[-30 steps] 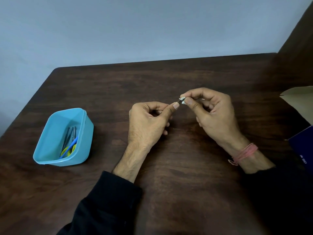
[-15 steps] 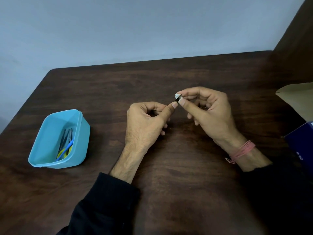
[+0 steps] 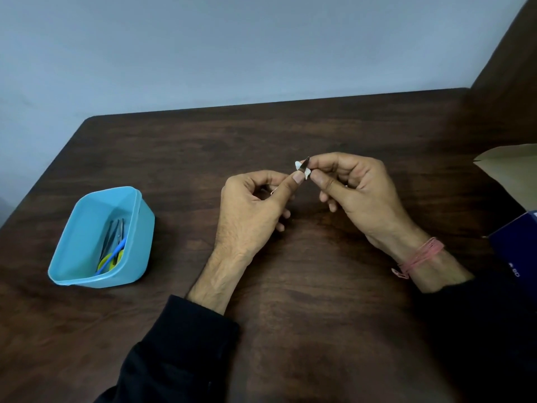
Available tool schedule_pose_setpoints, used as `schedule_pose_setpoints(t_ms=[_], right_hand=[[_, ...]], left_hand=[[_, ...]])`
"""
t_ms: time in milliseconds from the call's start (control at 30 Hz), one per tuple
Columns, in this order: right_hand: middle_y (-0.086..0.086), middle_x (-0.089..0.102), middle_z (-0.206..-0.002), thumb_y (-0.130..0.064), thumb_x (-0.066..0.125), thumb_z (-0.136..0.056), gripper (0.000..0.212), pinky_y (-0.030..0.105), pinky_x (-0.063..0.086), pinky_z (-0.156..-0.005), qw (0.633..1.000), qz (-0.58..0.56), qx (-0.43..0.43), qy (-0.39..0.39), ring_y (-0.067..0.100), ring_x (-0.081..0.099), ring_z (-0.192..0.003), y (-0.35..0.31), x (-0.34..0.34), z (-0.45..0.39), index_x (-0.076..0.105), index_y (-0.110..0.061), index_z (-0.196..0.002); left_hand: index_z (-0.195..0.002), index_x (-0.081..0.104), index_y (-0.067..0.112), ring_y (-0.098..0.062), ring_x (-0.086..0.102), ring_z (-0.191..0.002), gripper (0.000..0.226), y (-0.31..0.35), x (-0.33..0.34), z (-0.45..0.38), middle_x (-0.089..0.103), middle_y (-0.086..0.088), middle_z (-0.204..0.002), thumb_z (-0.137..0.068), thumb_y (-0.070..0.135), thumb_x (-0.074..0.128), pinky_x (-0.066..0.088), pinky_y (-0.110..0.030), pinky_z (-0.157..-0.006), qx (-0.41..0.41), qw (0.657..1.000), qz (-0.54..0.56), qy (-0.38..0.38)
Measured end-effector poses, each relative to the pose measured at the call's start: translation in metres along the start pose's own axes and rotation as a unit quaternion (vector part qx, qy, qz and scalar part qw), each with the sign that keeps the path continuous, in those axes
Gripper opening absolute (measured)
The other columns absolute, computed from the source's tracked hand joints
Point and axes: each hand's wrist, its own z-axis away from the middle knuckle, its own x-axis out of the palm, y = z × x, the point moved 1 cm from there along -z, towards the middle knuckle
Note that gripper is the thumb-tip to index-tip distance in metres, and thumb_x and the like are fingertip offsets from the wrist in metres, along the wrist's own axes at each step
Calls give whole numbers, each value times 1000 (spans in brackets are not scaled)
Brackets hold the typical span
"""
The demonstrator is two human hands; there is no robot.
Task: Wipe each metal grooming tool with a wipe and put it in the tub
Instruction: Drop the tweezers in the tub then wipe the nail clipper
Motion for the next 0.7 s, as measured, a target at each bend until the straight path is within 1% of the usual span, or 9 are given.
schedule_pose_setpoints(t_ms=[100, 200, 267, 367, 467, 500, 567, 633, 700], right_hand=[[-1, 84, -105, -9, 75, -105, 16, 24, 49, -51, 1000, -12, 2, -3, 11, 62, -66, 0, -1, -1, 83, -18, -115], [0, 82, -98, -9, 74, -105, 17, 24, 49, -49, 1000, -16, 9, -16, 10, 58, -65, -1, -2, -1, 83, -14, -119], [3, 83, -100, -10, 75, -105, 16, 25, 49, -49, 1000, -9, 5, -22, 11, 58, -65, -1, -3, -1, 84, -16, -116], [10, 82, -99, -15, 79, -102, 12, 26, 50, -49, 1000, 4, -1, -14, 11, 59, -66, -1, -2, -2, 85, -17, -112], [2, 78, -84, -19, 84, -96, 9, 25, 49, -48, 1000, -4, 0, -4, 11, 60, -63, -2, -2, -1, 84, -19, -106], [-2, 77, -83, -22, 85, -94, 11, 25, 49, -48, 1000, -6, 2, -3, 9, 60, -62, -2, -2, -1, 84, -19, -105], [-2, 79, -85, -25, 86, -93, 16, 27, 50, -47, 1000, 6, 1, 7, 8, 61, -62, -3, -1, 0, 83, -15, -105], [-1, 81, -88, -20, 86, -96, 13, 28, 51, -47, 999, 33, -11, 21, 7, 63, -61, -4, -1, 1, 83, -13, -106], [-6, 81, -85, -18, 84, -99, 7, 27, 50, -47, 997, 64, -32, 29, 7, 64, -58, -7, -1, 4, 82, -14, -105]], left_hand=[[-95, 87, 20, -16, 73, -62, 21, 0, 1, 0, 82, -4, -85, -97, 41, 86, 57, -31, -50, 5, 1000, -5, -8], [-93, 87, 21, -16, 73, -62, 19, -1, 1, 0, 81, -6, -84, -97, 40, 87, 57, -31, -50, 11, 1000, -4, -11], [-92, 87, 21, -17, 73, -61, 20, -1, 1, 0, 81, -7, -84, -96, 40, 87, 56, -31, -49, 14, 1000, -3, -8], [-97, 87, 22, -16, 73, -62, 19, -1, 0, -1, 82, -3, -86, -98, 40, 86, 57, -31, -50, 16, 1000, -5, -9], [-103, 87, 22, -14, 73, -62, 18, -1, 0, 0, 82, -1, -88, -100, 40, 83, 57, -29, -49, 18, 1000, -6, -16], [-104, 87, 22, -14, 73, -63, 18, -1, 0, 0, 82, 0, -89, -101, 39, 82, 57, -28, -49, 20, 1000, -10, -18], [-105, 88, 24, -13, 74, -64, 14, -2, 0, -1, 83, 1, -90, -102, 36, 82, 58, -29, -50, 27, 999, -21, -22], [-104, 88, 25, -12, 74, -65, 12, -3, 0, 0, 83, 2, -89, -101, 36, 83, 58, -29, -51, 30, 999, -29, -26], [-102, 88, 25, -11, 75, -66, 15, -4, 0, 0, 83, 2, -87, -99, 40, 85, 58, -28, -51, 32, 998, -35, -29]])
